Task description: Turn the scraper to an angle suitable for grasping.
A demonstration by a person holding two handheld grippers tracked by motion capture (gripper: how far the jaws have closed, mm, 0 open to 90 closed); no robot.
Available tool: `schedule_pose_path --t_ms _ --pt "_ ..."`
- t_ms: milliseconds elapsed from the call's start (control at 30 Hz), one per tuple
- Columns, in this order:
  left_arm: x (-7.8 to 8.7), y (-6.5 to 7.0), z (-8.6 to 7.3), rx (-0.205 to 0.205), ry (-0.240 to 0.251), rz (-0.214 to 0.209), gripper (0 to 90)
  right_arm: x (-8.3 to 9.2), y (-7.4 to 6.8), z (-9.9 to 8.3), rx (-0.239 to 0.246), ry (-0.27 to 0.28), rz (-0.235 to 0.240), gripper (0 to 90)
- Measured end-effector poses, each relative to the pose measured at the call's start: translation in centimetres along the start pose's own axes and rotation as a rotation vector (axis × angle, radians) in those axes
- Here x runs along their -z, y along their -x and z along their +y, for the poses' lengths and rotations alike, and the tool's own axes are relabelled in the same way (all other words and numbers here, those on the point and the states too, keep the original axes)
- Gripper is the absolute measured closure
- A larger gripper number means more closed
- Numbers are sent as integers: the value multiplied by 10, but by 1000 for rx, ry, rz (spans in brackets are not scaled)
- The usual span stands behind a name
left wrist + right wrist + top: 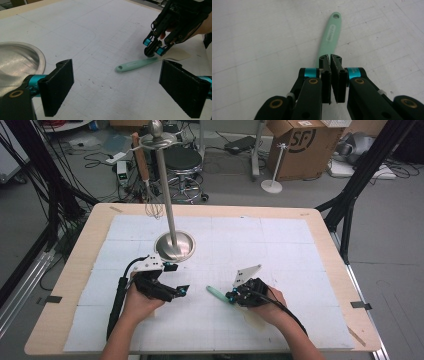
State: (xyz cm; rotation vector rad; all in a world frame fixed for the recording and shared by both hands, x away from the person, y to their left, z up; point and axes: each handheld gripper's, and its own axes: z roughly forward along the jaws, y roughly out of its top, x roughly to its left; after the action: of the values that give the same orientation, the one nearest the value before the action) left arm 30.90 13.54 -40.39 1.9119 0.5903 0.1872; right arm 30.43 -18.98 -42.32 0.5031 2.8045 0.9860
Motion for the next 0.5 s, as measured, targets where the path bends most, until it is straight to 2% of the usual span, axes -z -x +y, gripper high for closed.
schedule_pose_path --t_ms 167,300,367,500 --pt "0 0 0 2 0 -1 131 7 -10 -5 26 -7 46 876" --pt "0 0 0 1 1 0 131 8 -17 -14 45 -45 70 880" --pt "0 0 0 2 0 -1 131 9 -18 -19 30 -44 92 886" --pt "0 1 0 3 0 1 131 14 -17 -24 27 -50 99 894"
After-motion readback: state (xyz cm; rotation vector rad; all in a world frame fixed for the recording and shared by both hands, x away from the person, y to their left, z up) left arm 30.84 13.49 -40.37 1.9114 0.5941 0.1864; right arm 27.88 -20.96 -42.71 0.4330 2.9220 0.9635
